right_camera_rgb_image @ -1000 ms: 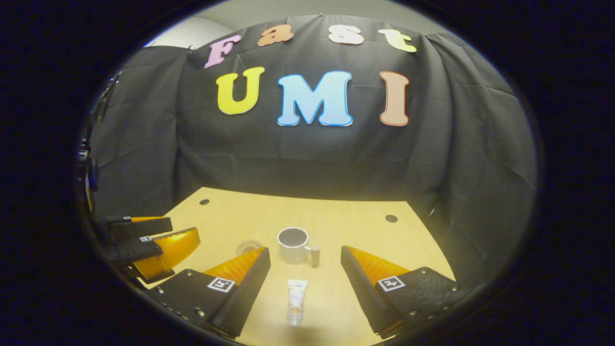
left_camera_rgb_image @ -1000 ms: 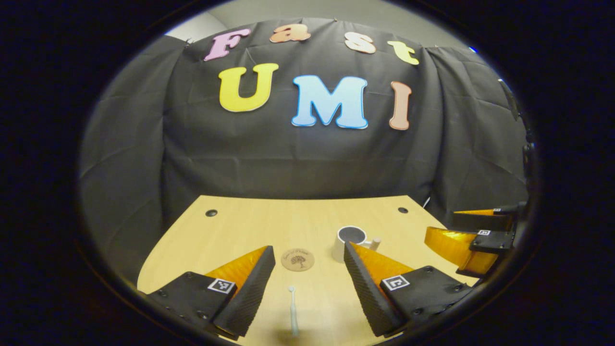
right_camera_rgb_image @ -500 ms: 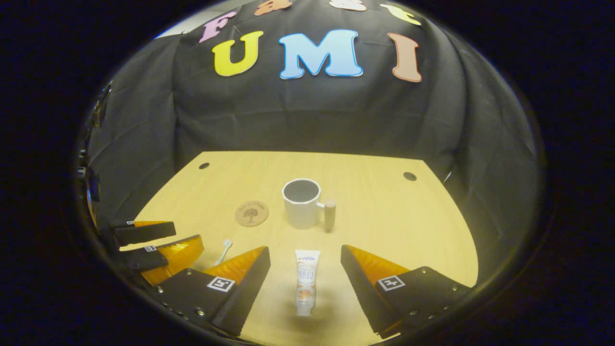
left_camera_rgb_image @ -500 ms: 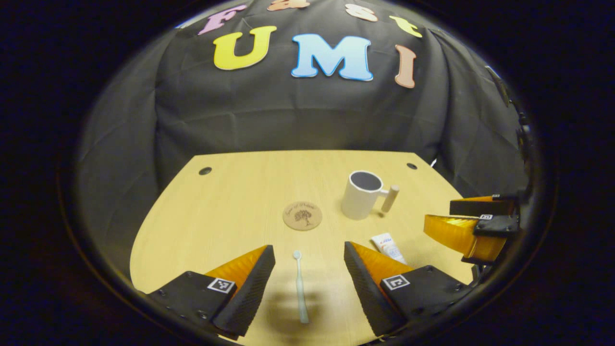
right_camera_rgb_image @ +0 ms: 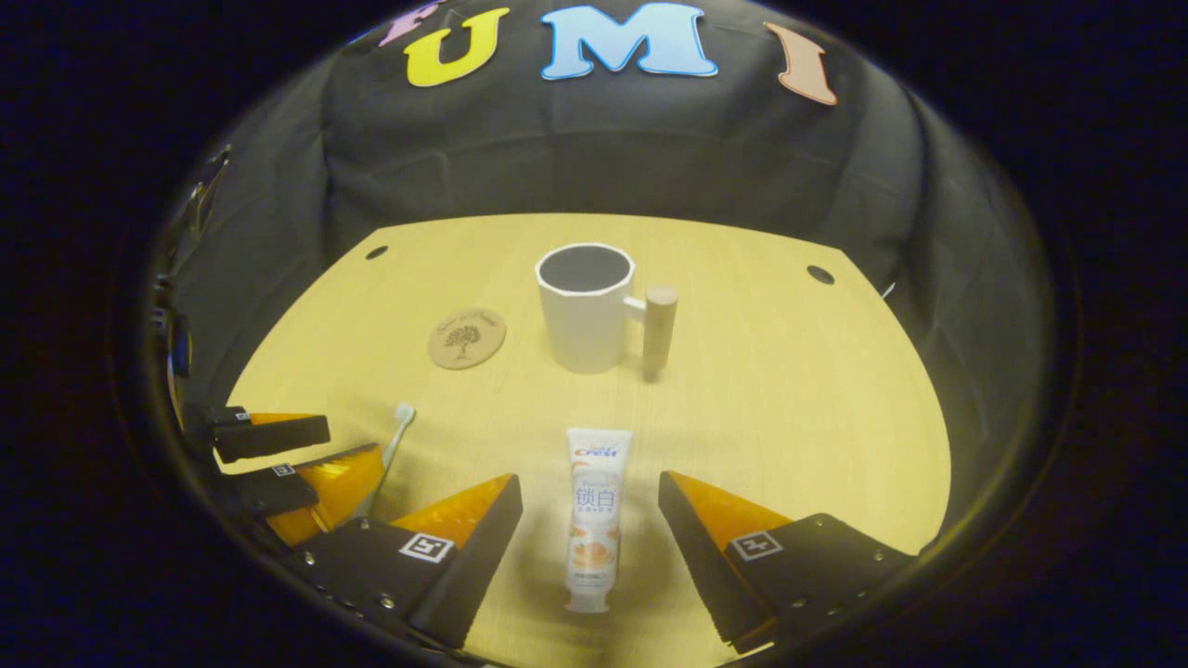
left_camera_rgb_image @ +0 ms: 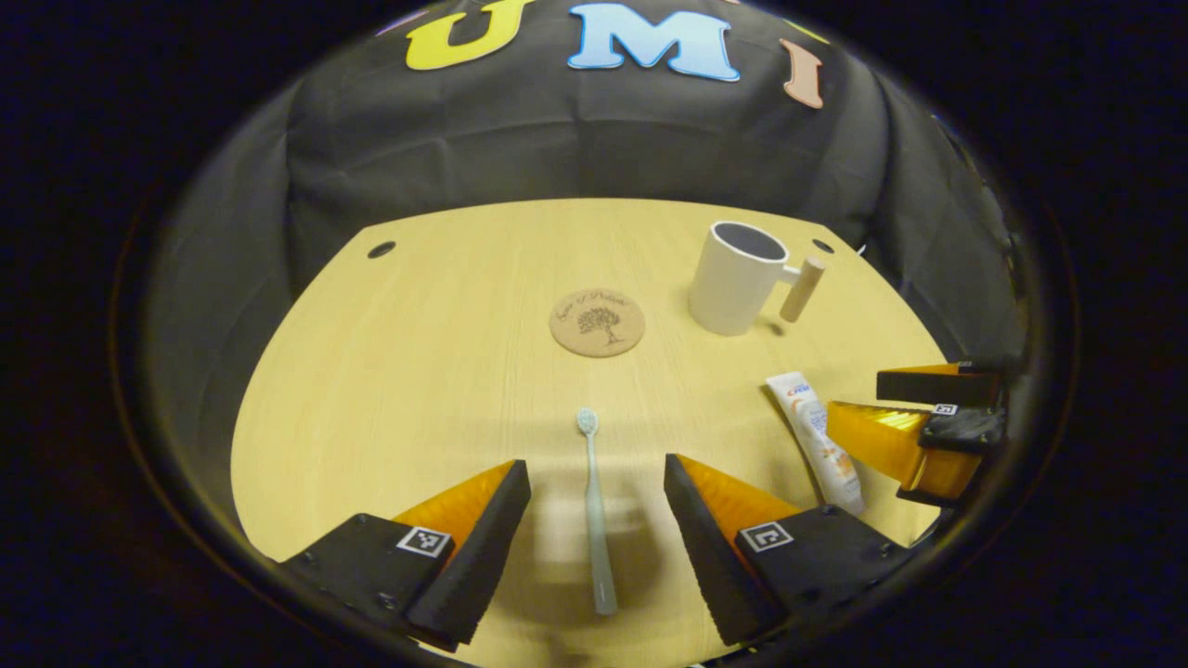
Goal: Put the toothbrush and toothpaste on the desktop into the cup, then pick up the cup and place it on the coaster on the desktop.
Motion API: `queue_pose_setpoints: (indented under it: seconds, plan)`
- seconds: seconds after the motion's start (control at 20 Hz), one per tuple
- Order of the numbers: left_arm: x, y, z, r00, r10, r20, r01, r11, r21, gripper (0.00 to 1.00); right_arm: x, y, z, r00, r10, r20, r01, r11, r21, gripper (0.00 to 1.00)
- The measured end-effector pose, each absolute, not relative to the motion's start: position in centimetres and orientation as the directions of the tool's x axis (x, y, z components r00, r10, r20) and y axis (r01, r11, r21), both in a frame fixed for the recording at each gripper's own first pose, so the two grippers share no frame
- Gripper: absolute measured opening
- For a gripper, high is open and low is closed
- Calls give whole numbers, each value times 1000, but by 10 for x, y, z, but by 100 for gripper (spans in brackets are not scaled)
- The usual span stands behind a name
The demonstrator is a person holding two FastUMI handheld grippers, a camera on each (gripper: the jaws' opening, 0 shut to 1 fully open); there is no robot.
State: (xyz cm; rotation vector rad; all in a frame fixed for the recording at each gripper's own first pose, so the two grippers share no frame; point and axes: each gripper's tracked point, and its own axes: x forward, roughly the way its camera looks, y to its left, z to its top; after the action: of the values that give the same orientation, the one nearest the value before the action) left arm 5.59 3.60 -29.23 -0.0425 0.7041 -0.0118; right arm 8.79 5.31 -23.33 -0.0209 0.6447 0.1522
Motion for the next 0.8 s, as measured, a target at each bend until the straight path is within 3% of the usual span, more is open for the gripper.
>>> queue_pose_setpoints:
  seconds: [0.45,0.8]
  plan:
    - [46,44,-339,611,24,-791,-80,996,-32,97,92,43,-276,639,75,-766,-112,994,3,93]
    - [54,43,-341,584,21,-812,-52,999,-11,95,83,44,-294,514,76,-854,-111,994,22,98]
